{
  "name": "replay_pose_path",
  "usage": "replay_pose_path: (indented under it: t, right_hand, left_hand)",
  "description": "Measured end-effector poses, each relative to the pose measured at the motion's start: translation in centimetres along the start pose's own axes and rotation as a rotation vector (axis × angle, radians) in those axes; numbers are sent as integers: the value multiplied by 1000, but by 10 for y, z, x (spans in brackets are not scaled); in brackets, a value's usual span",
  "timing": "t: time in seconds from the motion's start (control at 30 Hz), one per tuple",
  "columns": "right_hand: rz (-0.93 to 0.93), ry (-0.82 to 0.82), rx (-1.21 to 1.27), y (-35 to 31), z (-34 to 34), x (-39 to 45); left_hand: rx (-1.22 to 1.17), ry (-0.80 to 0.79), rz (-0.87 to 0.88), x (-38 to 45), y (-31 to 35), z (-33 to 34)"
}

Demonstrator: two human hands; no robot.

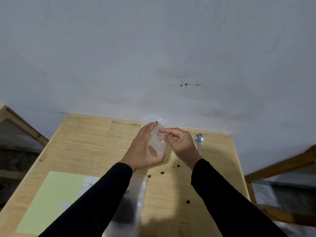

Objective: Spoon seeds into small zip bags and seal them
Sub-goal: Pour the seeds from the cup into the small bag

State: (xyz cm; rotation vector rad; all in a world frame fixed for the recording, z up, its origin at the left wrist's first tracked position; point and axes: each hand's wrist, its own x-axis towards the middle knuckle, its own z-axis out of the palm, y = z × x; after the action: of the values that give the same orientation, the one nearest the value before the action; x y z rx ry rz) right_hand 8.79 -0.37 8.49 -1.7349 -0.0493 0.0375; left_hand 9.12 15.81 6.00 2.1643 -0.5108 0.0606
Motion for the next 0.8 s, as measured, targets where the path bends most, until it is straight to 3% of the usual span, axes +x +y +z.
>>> replay_pose_path:
  t: [0.1, 0.13, 0.23, 0.4, 0.67, 0.8]
  right_hand:
    - [90, 51, 160, 9, -15, -1]
    - [128, 147, 100, 19, -22, -1]
    - [318, 433, -436, 64, -48, -2]
    - [498, 398, -688, 118, -66, -22]
    - [671, 512, -540, 119, -56, -15]
    - [569, 514, -472, 108, -46, -15]
  left_hand:
    - [-9, 82, -48, 0, -2, 5]
    - [-27, 114, -79, 0, -1, 6]
    - [-58, 198, -143, 0, 0, 10]
    - [-63, 341, -198, 1, 7, 8]
    - [32, 435, -249, 3, -3, -27]
    - [84, 391, -263, 1, -17, -35]
